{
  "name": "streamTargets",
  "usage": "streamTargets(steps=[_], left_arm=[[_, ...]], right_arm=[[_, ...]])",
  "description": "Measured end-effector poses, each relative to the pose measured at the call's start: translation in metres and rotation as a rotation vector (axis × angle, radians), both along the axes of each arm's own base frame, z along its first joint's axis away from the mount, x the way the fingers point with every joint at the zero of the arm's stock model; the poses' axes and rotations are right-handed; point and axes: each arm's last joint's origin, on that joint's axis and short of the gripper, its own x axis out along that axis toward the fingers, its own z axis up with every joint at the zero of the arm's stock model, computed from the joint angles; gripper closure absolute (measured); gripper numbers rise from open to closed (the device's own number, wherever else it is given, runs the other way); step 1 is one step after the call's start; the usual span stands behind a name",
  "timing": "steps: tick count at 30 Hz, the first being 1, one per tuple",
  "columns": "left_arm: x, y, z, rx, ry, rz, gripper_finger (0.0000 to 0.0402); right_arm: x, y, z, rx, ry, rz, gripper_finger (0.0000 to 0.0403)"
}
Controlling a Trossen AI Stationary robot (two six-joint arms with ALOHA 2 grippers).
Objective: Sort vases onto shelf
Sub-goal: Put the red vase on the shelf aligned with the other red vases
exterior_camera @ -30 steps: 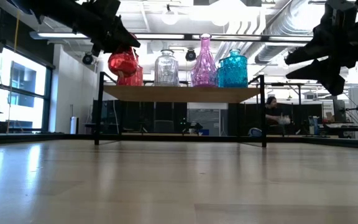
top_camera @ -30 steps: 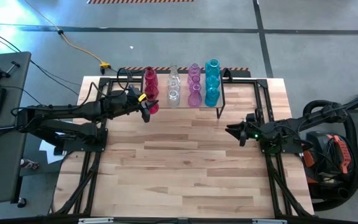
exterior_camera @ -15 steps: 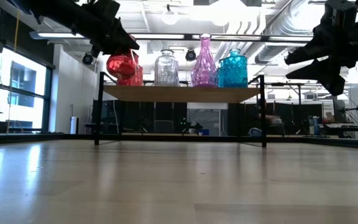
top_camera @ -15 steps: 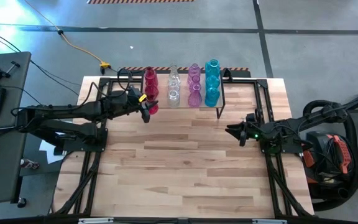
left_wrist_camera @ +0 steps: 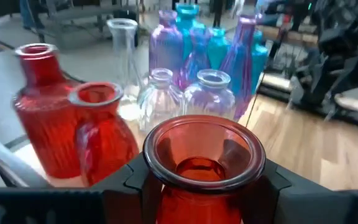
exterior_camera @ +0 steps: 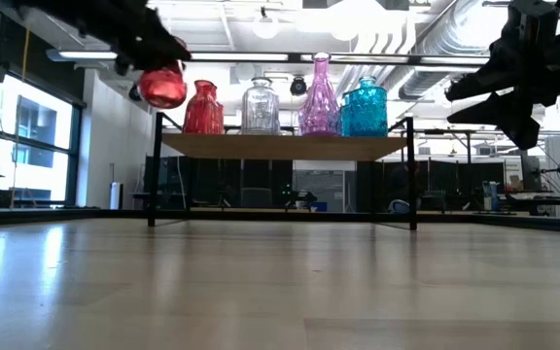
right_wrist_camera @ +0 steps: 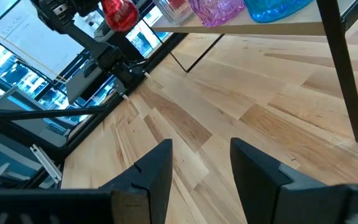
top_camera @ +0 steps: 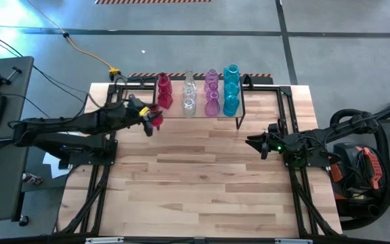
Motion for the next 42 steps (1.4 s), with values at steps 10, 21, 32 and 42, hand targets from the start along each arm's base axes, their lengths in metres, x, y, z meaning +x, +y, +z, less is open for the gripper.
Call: streamTargets(steps=[10,21,32,42], left_arm=[[-0.024,-0.005,-0.031,0.05,-0.277,-0.035,0.0253],[0.011,0.006,-0.022,0.037,-0.154,-0.067,0.0252],[0.028,0.025,-0.026,0.006,-0.048,-0.086,0.0252],[0.025,0.033,-0.027,0.017,-0.025,-0.049,0.0252]], right_arm=[[0.0,0.0,0.0,0.0,0.0,0.0,0.026],[0.0,0.0,0.0,0.0,0.0,0.0,0.026],[0.0,0.0,0.0,0.0,0.0,0.0,0.026],[0.0,0.0,0.0,0.0,0.0,0.0,0.026]])
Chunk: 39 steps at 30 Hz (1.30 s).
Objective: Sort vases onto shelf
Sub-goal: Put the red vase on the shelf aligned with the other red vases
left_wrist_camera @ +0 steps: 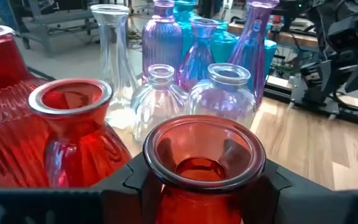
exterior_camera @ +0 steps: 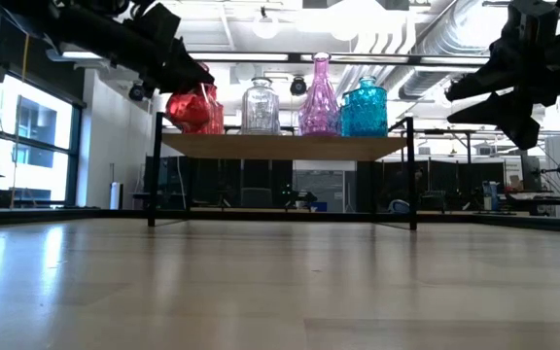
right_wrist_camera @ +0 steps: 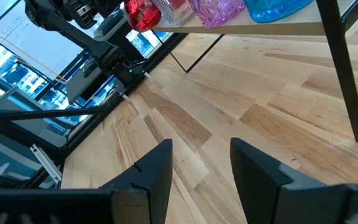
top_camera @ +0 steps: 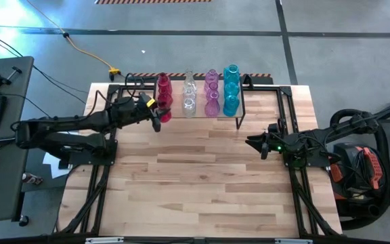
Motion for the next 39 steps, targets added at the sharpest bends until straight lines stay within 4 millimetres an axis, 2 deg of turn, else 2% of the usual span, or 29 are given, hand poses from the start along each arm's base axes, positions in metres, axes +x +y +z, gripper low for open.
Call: streamTargets(steps=[20,39], left_arm=[[0.005,0.012,-0.004,-0.029,-0.023,0.028,0.0248],[0.004,0.014,-0.004,-0.017,-0.017,0.047,0.02]], right_arm=[[0.0,0.0,0.0,0.0,0.0,0.0,0.026],[0.0,0.0,0.0,0.0,0.0,0.0,0.026]])
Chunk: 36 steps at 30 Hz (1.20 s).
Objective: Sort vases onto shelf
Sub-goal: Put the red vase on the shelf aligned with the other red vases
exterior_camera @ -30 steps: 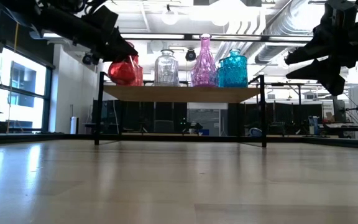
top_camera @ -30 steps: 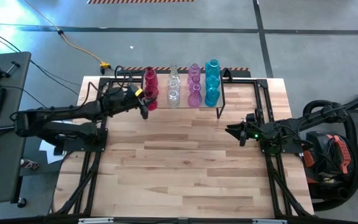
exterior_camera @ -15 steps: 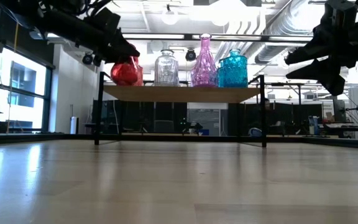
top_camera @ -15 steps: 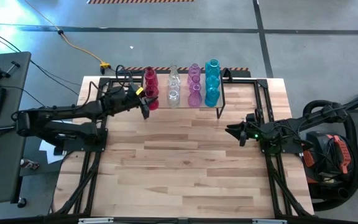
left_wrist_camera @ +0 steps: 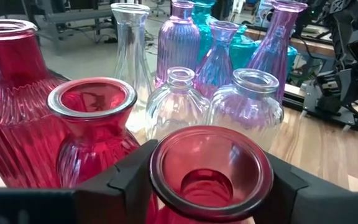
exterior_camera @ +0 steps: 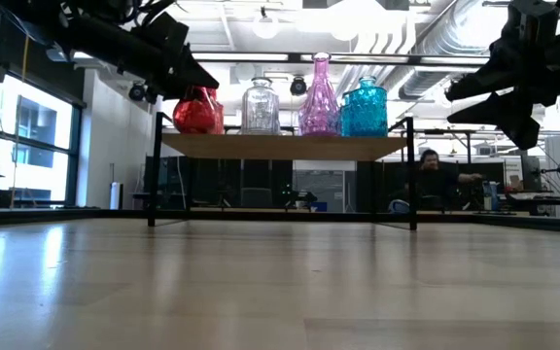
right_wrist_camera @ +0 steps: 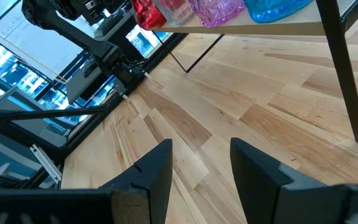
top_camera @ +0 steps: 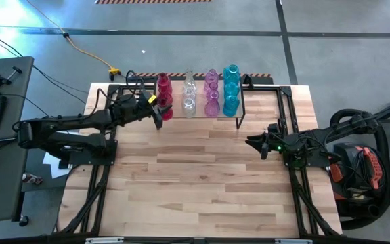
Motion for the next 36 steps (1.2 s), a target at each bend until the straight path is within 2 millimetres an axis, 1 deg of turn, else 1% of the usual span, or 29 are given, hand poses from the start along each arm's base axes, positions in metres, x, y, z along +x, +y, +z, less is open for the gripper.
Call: streamTargets(steps=[10,36], left_arm=[[0.0,0.0002,0.0006,0.002,-0.007,0.007,0.0181],[0.001,0.0005,0.006,0.04,-0.045,0.004,0.0181]], right_arm=[[0.0,0.0,0.0,0.0,0.0,0.0,0.026],[0.0,0.0,0.0,0.0,0.0,0.0,0.026]])
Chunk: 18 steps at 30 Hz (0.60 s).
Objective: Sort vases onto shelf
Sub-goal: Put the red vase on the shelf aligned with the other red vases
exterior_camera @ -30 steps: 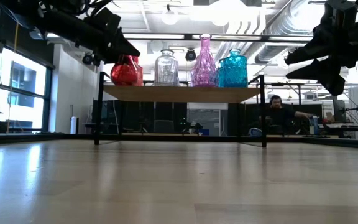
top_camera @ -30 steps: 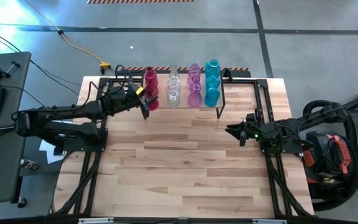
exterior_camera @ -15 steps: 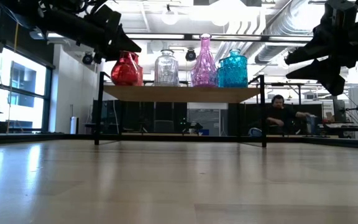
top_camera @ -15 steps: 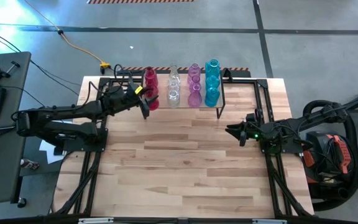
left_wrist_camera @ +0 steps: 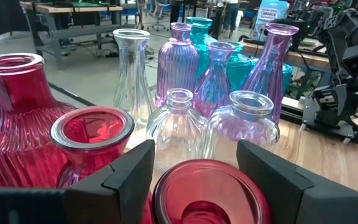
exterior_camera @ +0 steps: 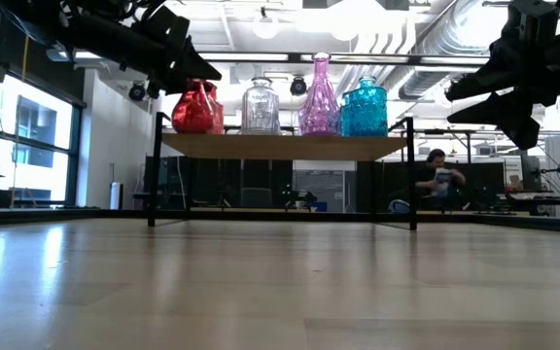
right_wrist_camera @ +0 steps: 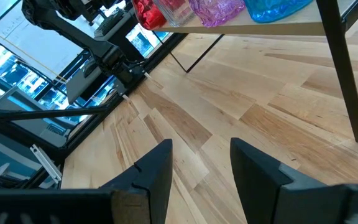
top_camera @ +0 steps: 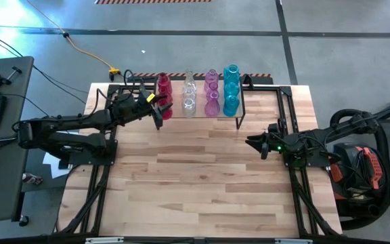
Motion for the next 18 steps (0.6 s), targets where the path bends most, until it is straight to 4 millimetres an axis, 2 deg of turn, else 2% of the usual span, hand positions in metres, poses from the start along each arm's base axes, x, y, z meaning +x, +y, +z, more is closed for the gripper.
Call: streamTargets(steps=[18], left_arm=[[-0.0001,0.0001,0.001,0.004,-0.009,0.0,0.0181]], right_arm=[[0.0,0.0,0.0,0.0,0.0,0.0,0.026]])
